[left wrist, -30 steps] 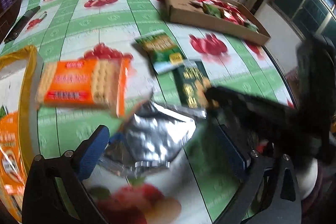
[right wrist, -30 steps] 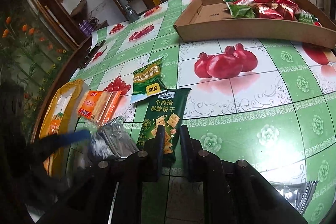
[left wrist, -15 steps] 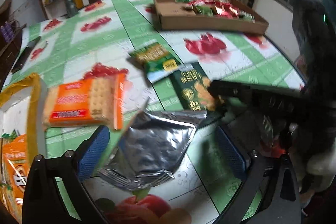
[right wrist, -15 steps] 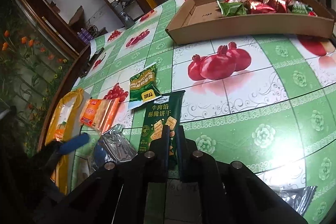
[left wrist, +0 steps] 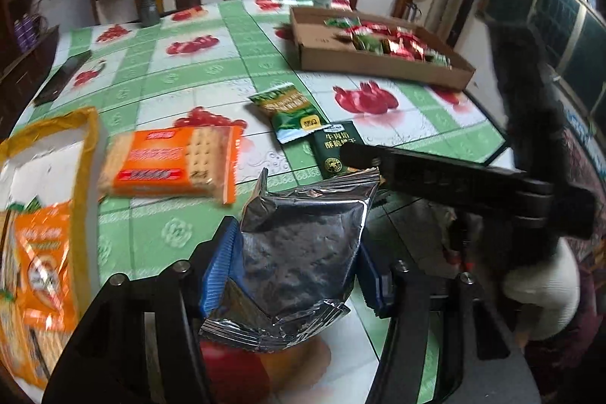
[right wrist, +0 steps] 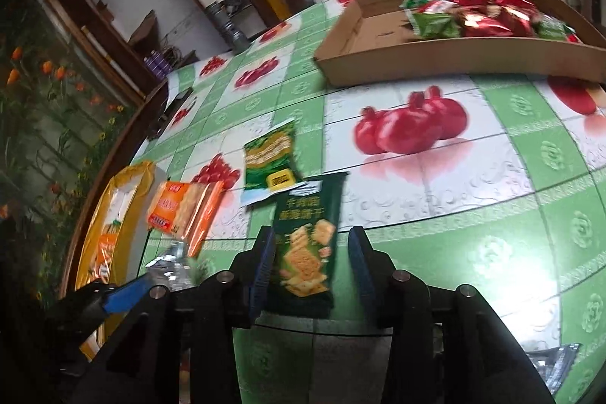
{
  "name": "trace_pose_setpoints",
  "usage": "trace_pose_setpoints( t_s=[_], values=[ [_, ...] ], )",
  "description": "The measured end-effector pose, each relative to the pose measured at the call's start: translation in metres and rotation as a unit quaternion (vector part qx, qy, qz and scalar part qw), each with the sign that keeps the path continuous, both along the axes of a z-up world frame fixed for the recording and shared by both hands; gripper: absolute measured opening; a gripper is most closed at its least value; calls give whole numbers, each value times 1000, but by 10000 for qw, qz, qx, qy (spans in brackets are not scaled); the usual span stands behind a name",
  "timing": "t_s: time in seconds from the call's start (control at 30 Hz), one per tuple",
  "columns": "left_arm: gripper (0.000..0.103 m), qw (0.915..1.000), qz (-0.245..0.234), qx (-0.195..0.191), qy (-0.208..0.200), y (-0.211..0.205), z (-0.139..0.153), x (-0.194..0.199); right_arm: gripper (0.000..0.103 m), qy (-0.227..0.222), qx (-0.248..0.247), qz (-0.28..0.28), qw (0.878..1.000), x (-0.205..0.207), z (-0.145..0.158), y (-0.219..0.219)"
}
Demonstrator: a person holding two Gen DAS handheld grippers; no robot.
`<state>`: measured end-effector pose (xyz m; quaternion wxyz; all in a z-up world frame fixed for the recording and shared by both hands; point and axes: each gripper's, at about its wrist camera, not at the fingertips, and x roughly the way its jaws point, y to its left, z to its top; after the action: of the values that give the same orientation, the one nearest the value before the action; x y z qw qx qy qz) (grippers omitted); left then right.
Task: Organize snacks
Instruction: 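Grasp the silver foil bag with the left tool while the right tool holds the green pack, then carry both packs over the white tray and open both tools to release them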
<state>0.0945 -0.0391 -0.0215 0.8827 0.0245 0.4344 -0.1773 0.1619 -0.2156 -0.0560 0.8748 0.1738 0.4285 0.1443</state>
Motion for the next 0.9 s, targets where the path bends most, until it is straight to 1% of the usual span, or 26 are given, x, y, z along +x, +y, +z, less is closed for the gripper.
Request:
trace_pose_setpoints(
  t_s=[0.07, 0.13, 0.17, 0.23, 0.3, 0.33, 0.37, 0.4, 0.43, 0.47, 0.5, 0.53, 0.67, 0.77, 0.8, 0.83, 0.87, 0.9],
  values=[
    [57, 9999, 88, -98, -46, 8, 4, -8, 44, -50, -87, 113, 9999, 0, 0, 7],
    [57, 9994, 219, -235, -84, 20, 10, -20, 49, -114, -165, 220, 9996, 1, 0, 15],
    [57, 9989, 318, -331, -108, 29, 13, -27, 49, -149, -243, 252, 9993, 1, 1, 19],
    [57, 9978, 454, -461, -128, 42, 17, -36, 49, -192, -678, 282, 9971, 1, 2, 32],
    [57, 9961, 624, -602, -158, 60, 22, -48, 47, -226, -1322, 332, 9904, -1, 3, 49],
    [57, 9956, 681, -621, -175, 65, 23, -51, 44, -265, -1541, 363, 9870, -2, 4, 57],
    [57, 9944, 796, -655, -222, 76, 25, -58, 43, -248, -1591, 384, 9862, -3, 4, 61],
    [57, 9936, 867, -680, -244, 82, 27, -62, 41, -219, -1562, 387, 9867, -4, 4, 62],
    [57, 9925, 959, -719, -259, 90, 28, -65, 31, -212, -1451, 356, 9885, -6, 5, 60],
    [57, 9907, 1076, -787, -275, 101, 30, -71, 29, -222, -1264, 354, 9911, -8, 6, 57],
    [57, 9892, 1160, -847, -292, 110, 30, -74, 16, -196, -1002, 361, 9941, -11, 6, 53],
    [57, 9883, 1212, -876, -298, 113, 30, -76, 2, -133, -901, 333, 9953, -14, 5, 51],
    [57, 9834, 1391, -1114, -335, 137, 31, -85, 1, -43, -684, 268, 9973, -26, -1, 43],
    [57, 9809, 1460, -1226, -385, 145, 31, -89, 12, -48, -576, 178, 9982, -28, 5, 40],
    [57, 9805, 1464, -1247, -395, 146, 32, -89, 26, -36, -590, 188, 9981, -27, 7, 42],
    [57, 9803, 1467, -1261, -405, 146, 32, -90, 43, 0, -602, 207, 9980, -26, 9, 45],
    [57, 9800, 1468, -1275, -413, 147, 33, -92, 48, 9, -614, 220, 9979, -24, 12, 49],
    [57, 9799, 1466, -1286, -414, 147, 33, -92, 51, 0, -684, 232, 9974, -22, 13, 53]
  ],
)
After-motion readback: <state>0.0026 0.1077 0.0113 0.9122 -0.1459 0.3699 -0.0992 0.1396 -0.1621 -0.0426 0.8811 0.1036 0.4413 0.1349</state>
